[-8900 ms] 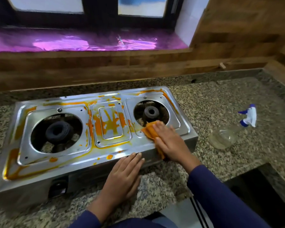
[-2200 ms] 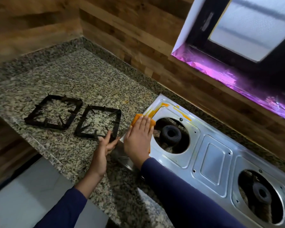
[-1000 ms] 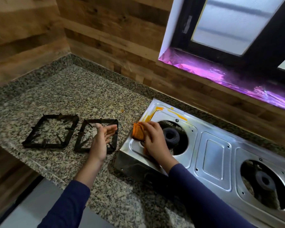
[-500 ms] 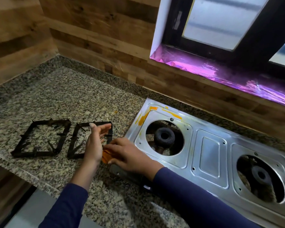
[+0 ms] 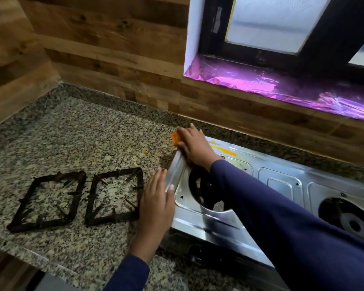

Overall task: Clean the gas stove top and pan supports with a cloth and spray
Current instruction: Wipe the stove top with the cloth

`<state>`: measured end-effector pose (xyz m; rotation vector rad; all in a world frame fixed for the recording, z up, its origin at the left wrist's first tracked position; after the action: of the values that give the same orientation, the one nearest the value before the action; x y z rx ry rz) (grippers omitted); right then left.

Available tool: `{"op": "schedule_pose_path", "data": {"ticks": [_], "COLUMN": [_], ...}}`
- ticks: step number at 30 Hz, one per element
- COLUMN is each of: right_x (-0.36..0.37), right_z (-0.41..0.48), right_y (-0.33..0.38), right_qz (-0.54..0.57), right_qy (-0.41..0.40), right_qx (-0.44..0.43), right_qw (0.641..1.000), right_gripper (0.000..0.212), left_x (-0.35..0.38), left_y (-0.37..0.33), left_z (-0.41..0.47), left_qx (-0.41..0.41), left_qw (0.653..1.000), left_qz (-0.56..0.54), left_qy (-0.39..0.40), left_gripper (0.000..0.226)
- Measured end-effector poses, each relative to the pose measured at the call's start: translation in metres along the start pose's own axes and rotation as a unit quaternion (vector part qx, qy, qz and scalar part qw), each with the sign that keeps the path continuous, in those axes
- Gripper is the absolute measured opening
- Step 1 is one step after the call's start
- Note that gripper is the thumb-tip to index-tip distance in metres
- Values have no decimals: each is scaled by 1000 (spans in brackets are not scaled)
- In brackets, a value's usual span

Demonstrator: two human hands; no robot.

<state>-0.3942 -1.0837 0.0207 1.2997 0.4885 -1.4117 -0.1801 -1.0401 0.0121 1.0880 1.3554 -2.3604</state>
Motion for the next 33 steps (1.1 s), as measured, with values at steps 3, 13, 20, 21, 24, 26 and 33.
{"op": "schedule_pose_path", "data": {"ticks": [3,13,20,21,24,26,33], "right_x": [-3,13,1,-4,-22,-39,-82], "right_z": [9,-105,-23,-18,-22,-39,-113], "right_y": [-23,64,-14,-27,-67,-98,-150], "right_qz": [-4,-8,-59,-59,-66,-75,-80], "right_qy": [1,125,107,101,77,59,-77], "right_qx": [45,-207,-14,23,119,188,354], "right_qw": [999,970,992,993,988,978,929], "right_gripper": [58,58,57,57,57,58,69], "left_x": [14,3,17,19,20,19,17], "left_y": [2,3,2,3,5,4,1], "left_z": [-2,-3,-4,-5,-5,-6,-6], "left_qx": [20,7,49,48,44,44,33], "left_qw": [996,999,994,993,992,992,994], "left_qz": [74,28,92,98,106,106,95], "left_qy": [35,-27,40,49,57,58,48], "left_gripper": [65,75,73,74,77,76,76]}}
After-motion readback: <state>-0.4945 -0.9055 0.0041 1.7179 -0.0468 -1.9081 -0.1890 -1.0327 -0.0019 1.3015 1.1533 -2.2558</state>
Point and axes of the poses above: each hand's wrist, its own z-axis towards the middle knuckle, its own x-axis out of the palm, y = z × x, the point moved 9 cm from there along z, towards the middle knuckle, and after that the axes turned 11 degrees about -y, right-handed, at the moved point
